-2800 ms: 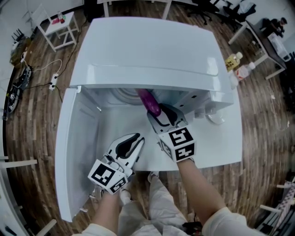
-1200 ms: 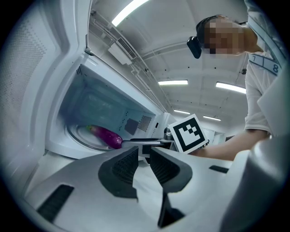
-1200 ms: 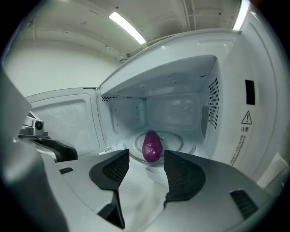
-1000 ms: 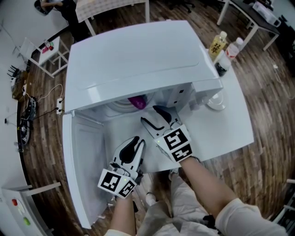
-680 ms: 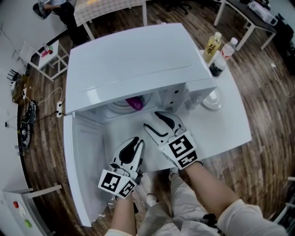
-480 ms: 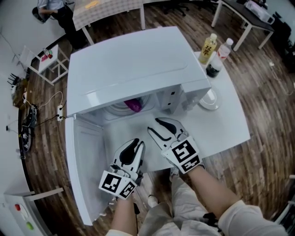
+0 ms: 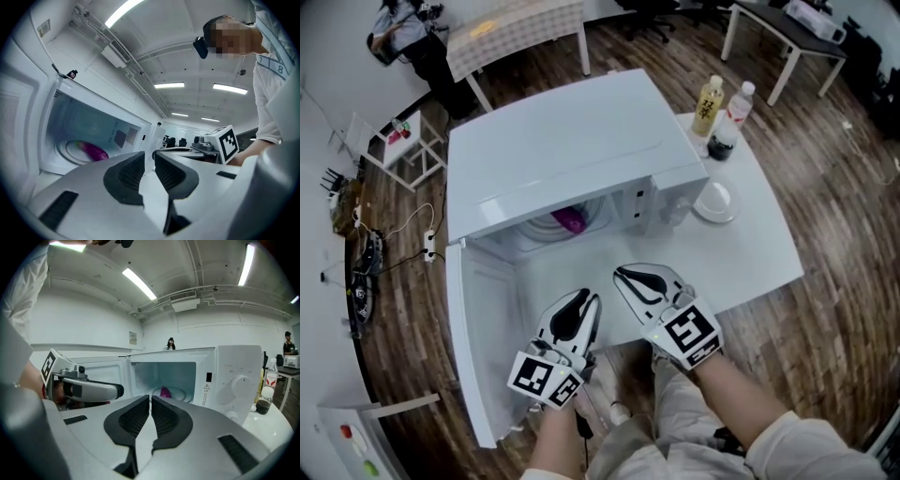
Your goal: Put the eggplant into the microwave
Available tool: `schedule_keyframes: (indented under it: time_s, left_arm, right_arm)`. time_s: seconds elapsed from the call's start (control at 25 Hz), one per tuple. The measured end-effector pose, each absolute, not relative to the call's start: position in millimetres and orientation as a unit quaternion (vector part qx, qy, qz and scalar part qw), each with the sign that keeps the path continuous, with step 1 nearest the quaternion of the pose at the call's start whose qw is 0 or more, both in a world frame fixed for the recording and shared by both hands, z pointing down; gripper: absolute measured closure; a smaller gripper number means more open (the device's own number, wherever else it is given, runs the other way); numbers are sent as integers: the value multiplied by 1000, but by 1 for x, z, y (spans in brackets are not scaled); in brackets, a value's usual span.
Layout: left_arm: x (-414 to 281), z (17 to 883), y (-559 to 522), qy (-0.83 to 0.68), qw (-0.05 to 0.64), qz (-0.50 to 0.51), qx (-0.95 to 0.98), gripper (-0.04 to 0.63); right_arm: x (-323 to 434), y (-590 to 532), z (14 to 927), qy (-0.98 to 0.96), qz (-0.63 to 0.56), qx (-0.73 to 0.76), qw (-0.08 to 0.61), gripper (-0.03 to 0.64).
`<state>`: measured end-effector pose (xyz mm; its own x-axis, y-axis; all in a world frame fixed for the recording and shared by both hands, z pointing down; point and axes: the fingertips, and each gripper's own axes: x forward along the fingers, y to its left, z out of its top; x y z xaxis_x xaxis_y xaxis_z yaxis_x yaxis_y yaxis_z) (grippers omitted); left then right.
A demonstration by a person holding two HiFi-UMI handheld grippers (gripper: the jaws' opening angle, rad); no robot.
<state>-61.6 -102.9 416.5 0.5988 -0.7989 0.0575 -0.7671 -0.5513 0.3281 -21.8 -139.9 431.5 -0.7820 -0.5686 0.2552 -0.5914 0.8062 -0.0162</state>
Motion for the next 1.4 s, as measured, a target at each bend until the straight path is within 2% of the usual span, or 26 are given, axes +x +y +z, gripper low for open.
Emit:
schedule_keyframes:
  time_s: [0.56, 1.4]
  left_arm:
    - [-33, 374, -59, -395, 136, -50, 907, 594]
    - [-28, 288, 16, -376, 74, -63, 921, 592]
  right_arm:
    - [7, -78, 378, -944, 21, 317, 91, 577]
    - [18, 9, 284, -944, -12, 328, 40, 584]
